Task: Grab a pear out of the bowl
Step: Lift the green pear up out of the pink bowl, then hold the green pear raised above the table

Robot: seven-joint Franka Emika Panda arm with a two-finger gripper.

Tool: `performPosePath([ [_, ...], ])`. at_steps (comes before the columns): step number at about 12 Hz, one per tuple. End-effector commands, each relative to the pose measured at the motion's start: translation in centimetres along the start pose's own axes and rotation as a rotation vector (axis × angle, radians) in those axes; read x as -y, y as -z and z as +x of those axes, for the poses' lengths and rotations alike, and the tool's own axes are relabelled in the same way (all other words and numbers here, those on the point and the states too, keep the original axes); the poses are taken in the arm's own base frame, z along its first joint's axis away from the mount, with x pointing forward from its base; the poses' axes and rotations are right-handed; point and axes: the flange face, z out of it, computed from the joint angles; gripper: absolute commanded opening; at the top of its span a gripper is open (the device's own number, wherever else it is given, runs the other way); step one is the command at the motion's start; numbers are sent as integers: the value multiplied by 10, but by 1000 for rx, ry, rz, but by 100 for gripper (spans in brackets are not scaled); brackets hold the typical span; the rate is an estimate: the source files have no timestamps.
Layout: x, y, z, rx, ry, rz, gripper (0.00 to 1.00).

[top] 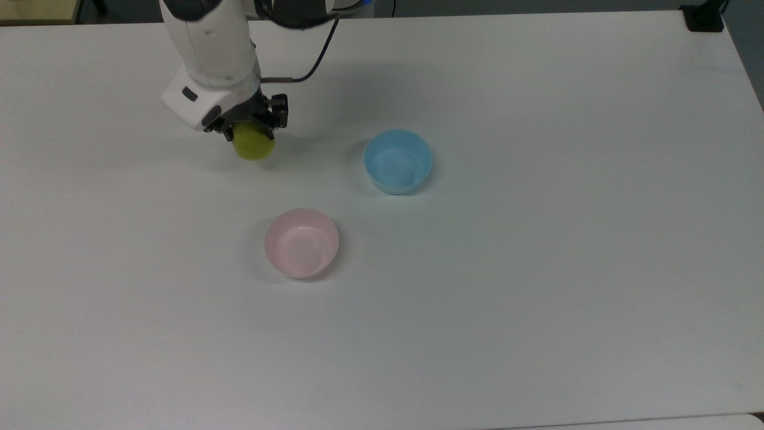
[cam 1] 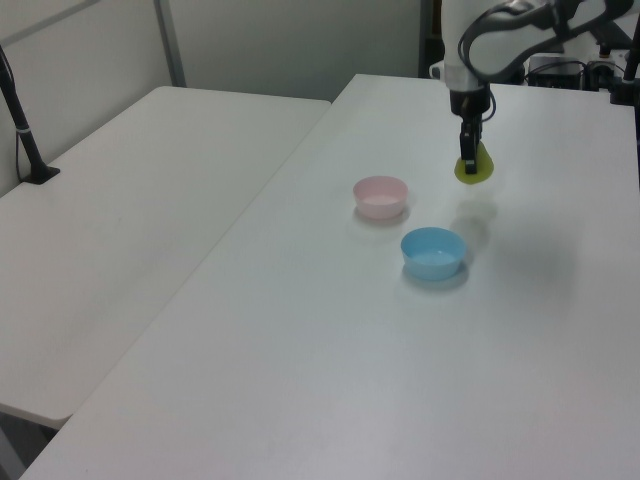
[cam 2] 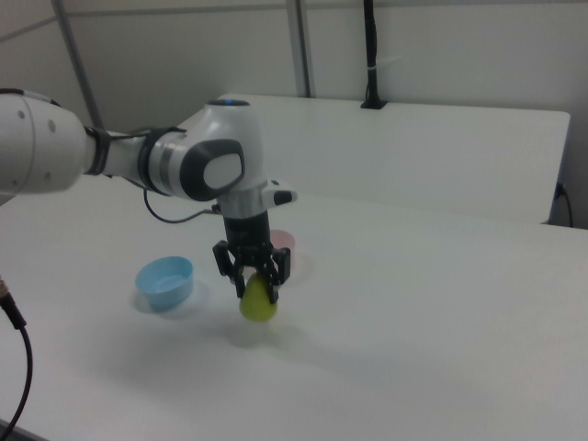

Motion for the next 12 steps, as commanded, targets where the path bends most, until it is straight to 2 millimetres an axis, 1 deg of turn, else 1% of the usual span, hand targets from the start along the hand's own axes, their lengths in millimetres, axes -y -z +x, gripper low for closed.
performPosePath([
  [1, -5, -27, 11, 5, 32, -41, 30],
  [2, -8, -34, 13, 8, 36, -56, 33],
  [3, -8, -37, 13, 10, 39, -62, 45],
  [4, -8, -35, 13, 8, 39, -62, 65],
  [5, -8, -34, 14, 6, 28, -63, 100],
  [7, -7, -25, 12, 4, 26, -62, 100],
  [9, -9, 6, 9, 7, 14, -54, 100],
  [10, -10, 36, 2, -8, -13, -47, 100],
  [11, -11, 69, -10, -55, -75, -38, 100],
  [12, -8, 99, -23, -91, -149, -26, 100],
])
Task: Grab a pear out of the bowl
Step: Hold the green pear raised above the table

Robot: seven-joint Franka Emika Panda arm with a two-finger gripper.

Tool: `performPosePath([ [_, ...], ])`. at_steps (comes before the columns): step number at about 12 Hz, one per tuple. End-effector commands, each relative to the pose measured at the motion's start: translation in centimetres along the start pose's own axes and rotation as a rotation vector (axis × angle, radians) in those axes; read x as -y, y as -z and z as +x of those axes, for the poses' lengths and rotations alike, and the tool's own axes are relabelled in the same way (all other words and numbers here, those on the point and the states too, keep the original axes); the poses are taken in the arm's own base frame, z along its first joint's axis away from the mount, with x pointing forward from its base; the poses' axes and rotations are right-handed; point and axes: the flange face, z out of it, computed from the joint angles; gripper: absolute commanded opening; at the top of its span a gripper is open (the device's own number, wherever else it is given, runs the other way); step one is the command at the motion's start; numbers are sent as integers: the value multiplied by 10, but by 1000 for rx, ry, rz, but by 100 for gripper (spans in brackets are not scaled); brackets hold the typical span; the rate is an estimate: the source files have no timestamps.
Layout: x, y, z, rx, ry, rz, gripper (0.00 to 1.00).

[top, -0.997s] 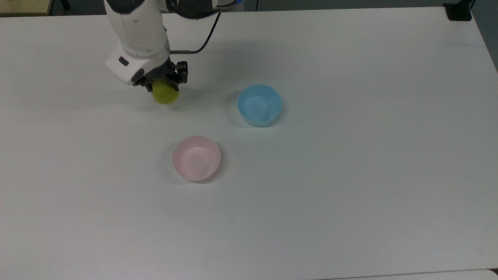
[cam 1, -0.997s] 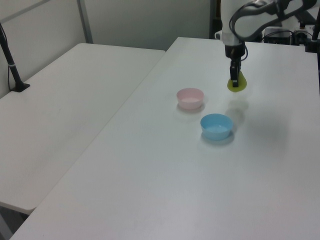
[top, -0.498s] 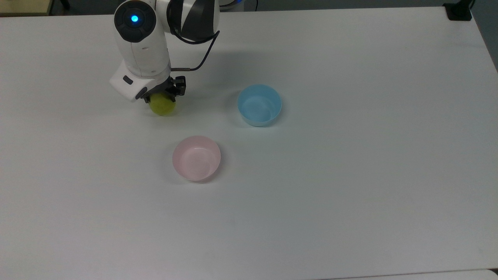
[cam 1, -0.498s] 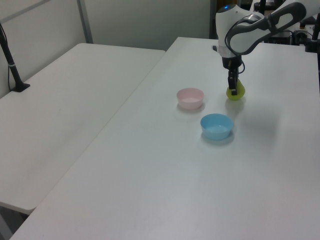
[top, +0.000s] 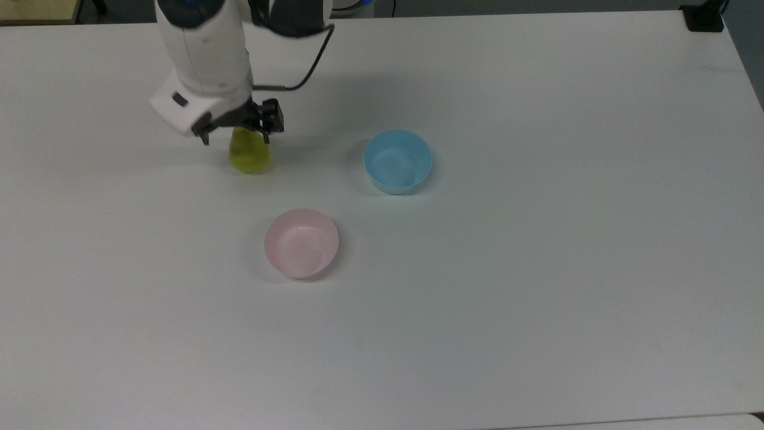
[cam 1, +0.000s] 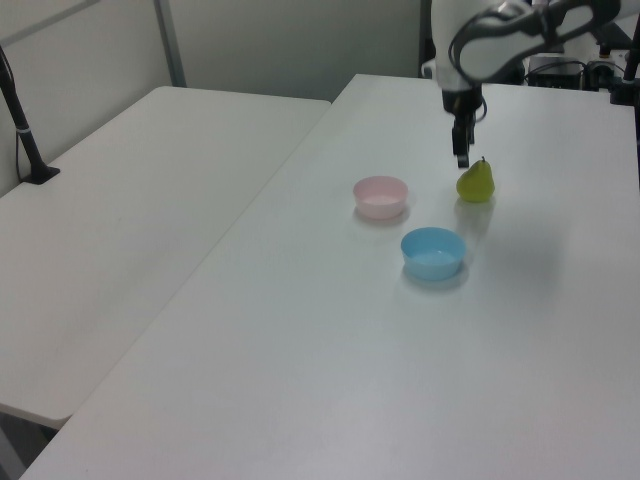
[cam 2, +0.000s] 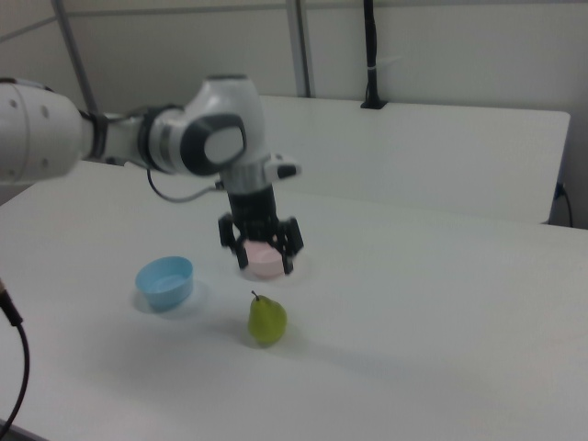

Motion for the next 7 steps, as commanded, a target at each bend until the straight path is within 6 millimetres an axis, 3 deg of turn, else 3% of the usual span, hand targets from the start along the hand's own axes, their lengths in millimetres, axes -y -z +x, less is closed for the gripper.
performPosePath([
  [1, 2, 97, -46, -74, -168, 33, 100],
  [2, 4, 118, -60, -85, -186, 42, 100],
  [4, 3, 144, -62, -79, -191, 41, 100],
  [7, -17, 161, -60, -93, -230, 37, 100],
])
